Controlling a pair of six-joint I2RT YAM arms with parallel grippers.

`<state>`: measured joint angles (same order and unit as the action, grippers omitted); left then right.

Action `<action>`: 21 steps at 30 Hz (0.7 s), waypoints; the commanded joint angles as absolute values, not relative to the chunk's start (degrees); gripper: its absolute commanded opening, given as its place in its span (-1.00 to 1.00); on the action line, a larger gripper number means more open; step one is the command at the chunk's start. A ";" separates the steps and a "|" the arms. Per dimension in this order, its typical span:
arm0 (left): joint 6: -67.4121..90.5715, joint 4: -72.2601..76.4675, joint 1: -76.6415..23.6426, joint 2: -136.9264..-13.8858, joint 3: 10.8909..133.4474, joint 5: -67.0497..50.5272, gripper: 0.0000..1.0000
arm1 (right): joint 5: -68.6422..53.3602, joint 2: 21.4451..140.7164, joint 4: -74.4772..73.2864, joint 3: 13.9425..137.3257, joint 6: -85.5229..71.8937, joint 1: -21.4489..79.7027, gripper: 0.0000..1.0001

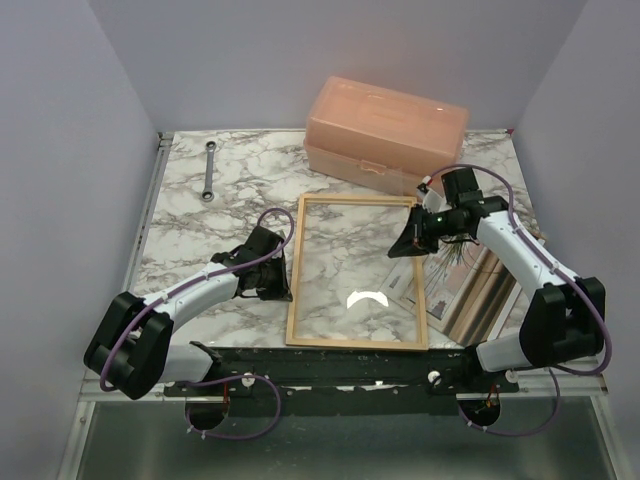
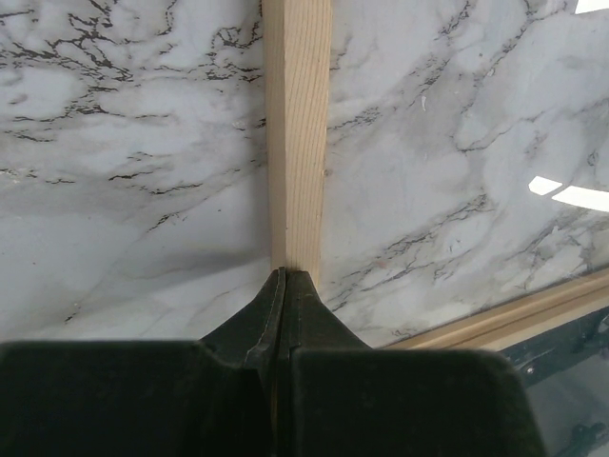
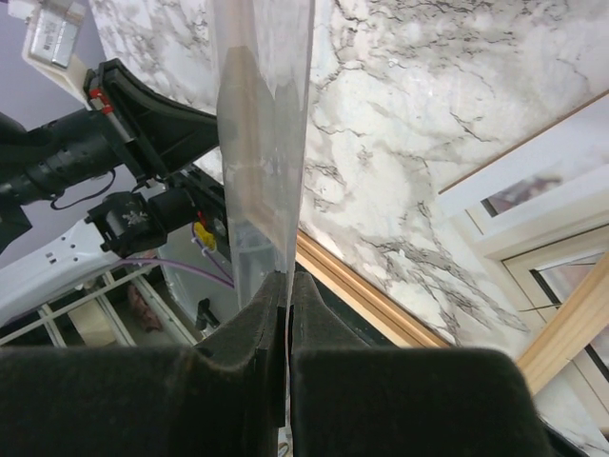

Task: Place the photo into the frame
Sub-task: Place the photo frame item in the photo frame.

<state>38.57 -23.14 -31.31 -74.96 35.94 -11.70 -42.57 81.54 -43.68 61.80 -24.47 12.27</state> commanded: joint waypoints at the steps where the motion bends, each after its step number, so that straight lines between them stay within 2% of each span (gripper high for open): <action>1: 36.74 -27.27 -32.87 -79.08 33.36 -7.12 -1.00 | -39.66 84.28 -46.64 62.04 -21.61 13.25 -0.99; 9: 36.61 -27.51 -33.16 -79.26 33.50 -7.08 -1.00 | -40.21 85.16 -42.56 58.24 -22.14 13.23 -0.99; 21: 36.65 -27.72 -33.65 -79.85 33.94 -6.59 -1.00 | -36.56 84.53 -45.73 60.76 -20.82 13.24 -0.99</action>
